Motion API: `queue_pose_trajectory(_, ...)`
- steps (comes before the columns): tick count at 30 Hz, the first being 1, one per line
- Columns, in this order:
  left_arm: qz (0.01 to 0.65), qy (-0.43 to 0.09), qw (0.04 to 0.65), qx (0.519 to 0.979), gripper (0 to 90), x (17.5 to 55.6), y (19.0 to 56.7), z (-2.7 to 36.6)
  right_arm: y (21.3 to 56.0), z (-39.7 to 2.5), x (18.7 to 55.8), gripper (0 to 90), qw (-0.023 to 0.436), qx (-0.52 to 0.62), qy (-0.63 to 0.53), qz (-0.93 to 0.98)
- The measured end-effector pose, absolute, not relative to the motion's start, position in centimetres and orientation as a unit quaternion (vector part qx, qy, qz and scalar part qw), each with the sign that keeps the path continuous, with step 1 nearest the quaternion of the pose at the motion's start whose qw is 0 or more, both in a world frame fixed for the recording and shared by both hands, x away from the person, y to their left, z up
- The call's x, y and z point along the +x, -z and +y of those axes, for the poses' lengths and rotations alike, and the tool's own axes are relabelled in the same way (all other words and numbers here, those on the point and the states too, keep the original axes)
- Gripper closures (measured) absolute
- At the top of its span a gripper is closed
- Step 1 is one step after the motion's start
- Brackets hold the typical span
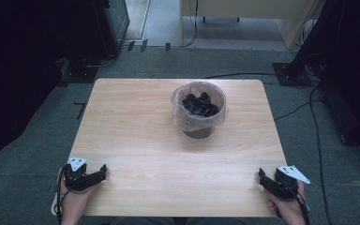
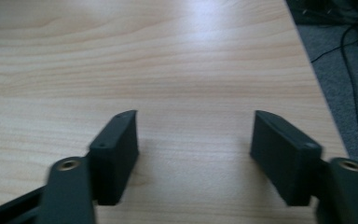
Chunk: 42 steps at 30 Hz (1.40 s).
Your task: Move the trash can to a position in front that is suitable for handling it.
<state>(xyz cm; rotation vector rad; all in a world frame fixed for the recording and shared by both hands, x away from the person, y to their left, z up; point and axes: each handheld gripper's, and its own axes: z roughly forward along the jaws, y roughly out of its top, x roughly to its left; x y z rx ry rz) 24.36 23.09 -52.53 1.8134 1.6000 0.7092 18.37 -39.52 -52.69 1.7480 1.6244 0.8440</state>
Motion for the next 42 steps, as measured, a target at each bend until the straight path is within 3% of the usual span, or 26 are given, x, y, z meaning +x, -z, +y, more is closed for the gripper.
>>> queue_pose_trajectory(3, 0.606, -0.269, 0.305, 0.684, 9.8, 24.4, 52.5, 23.1, 52.0, -39.5, 18.2, 48.2, 0.351, 0.644, -0.320, 0.600)
queue_pose_trajectory(6, 0.606, -0.269, 0.305, 0.683, 9.9, 24.4, 52.5, 23.1, 50.5, -39.5, 18.7, 54.5, 0.356, 0.635, -0.350, 0.589)
queue_pose_trajectory(8, 0.609, -0.270, 0.304, 0.681, 10.4, 24.4, 52.5, 23.1, 49.4, -39.2, 19.3, 54.5, 0.336, 0.626, -0.364, 0.601)
queue_pose_trajectory(14, 0.611, -0.270, 0.303, 0.680, 11.1, 24.4, 52.5, 23.1, 47.5, -36.2, 21.7, 52.4, 0.337, 0.578, -0.355, 0.652)
queue_pose_trajectory(18, 0.611, -0.271, 0.303, 0.679, 11.5, 24.4, 52.5, 23.1, 45.6, -34.5, 24.5, 52.4, 0.291, 0.581, -0.407, 0.642)
queue_pose_trajectory(22, 0.610, -0.273, 0.304, 0.679, 12.1, 24.4, 52.5, 23.0, 44.0, -33.2, 27.3, 46.6, 0.272, 0.577, -0.412, 0.650)
queue_pose_trajectory(25, 0.621, -0.277, 0.301, 0.668, 18.3, 24.4, 52.3, 23.1, 43.3, -32.6, 29.8, 44.7, 0.269, 0.589, -0.395, 0.651)
queue_pose_trajectory(28, 0.628, -0.282, 0.298, 0.662, 22.9, 24.4, 52.2, 23.0, 43.4, -32.4, 31.6, 56.3, 0.264, 0.614, -0.401, 0.627)
queue_pose_trajectory(33, 0.630, -0.287, 0.300, 0.656, 32.3, 24.4, 52.2, 23.0, 44.1, -32.0, 33.7, 63.5, 0.260, 0.634, -0.399, 0.610)
queue_pose_trajectory(37, 0.643, -0.297, 0.292, 0.642, 41.4, 24.6, 52.1, 22.9, 44.5, -33.0, 35.7, 82.5, 0.251, 0.648, -0.410, 0.591)
queue_pose_trajectory(40, 0.628, -0.319, 0.288, 0.649, 46.3, 24.6, 51.8, 22.0, 44.4, -33.4, 37.2, 89.7, 0.243, 0.648, -0.422, 0.586)
queue_pose_trajectory(42, 0.622, -0.321, 0.294, 0.651, 50.1, 24.8, 51.6, 21.5, 44.3, -33.3, 38.0, 90.0, 0.243, 0.640, -0.426, 0.591)
